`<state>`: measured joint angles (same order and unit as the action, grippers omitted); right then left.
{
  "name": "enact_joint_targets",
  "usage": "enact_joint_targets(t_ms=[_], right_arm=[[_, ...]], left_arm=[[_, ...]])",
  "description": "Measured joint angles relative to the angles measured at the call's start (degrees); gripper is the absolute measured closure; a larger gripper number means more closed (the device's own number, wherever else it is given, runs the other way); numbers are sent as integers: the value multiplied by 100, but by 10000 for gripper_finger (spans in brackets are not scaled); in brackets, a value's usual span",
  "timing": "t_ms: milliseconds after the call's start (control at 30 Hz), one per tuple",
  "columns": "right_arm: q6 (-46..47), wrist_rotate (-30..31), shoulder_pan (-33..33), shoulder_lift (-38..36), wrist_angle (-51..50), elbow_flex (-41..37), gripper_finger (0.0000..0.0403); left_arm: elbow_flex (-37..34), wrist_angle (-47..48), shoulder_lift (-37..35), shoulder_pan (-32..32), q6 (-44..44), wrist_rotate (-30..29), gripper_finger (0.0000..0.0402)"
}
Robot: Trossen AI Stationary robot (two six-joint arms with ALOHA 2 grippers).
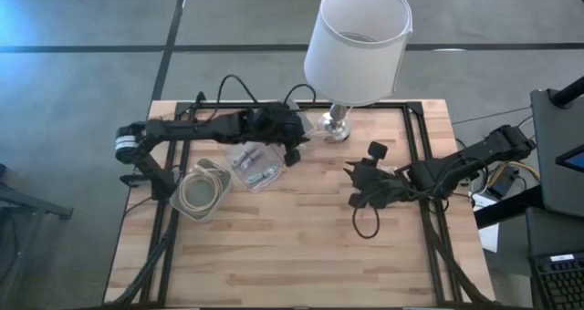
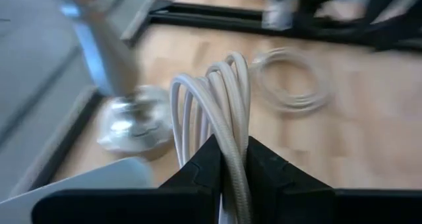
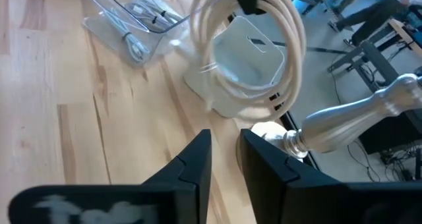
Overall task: Pick & Place USB Port
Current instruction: Put the brown hdmi cable into the right gray bin
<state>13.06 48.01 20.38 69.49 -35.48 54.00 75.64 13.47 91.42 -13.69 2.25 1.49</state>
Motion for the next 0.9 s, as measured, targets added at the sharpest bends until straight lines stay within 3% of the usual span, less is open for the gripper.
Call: enact_joint_targets(t_ms=[133, 367, 467, 667, 767, 900], right_arm=[[-6, 0, 0, 0, 1, 0, 332], [-7, -4, 0, 0, 25, -2, 327], [2, -7, 0, 0, 28, -5, 323], [2, -7, -2, 0, 48, -11, 324], [2, -9, -2, 0, 61, -11, 330], [-4, -11, -2, 0, 88, -11, 335]], left_arm=[[0, -79, -52, -54, -130, 485, 354], [492, 341, -179, -346, 462, -590, 354], [693, 842, -150, -601, 614, -737, 353], [382, 1081, -144, -1118, -277, -777, 353], [115, 644, -66, -1271, -555, -862, 353], [-163, -9, 37, -1388, -993, -1664, 353]])
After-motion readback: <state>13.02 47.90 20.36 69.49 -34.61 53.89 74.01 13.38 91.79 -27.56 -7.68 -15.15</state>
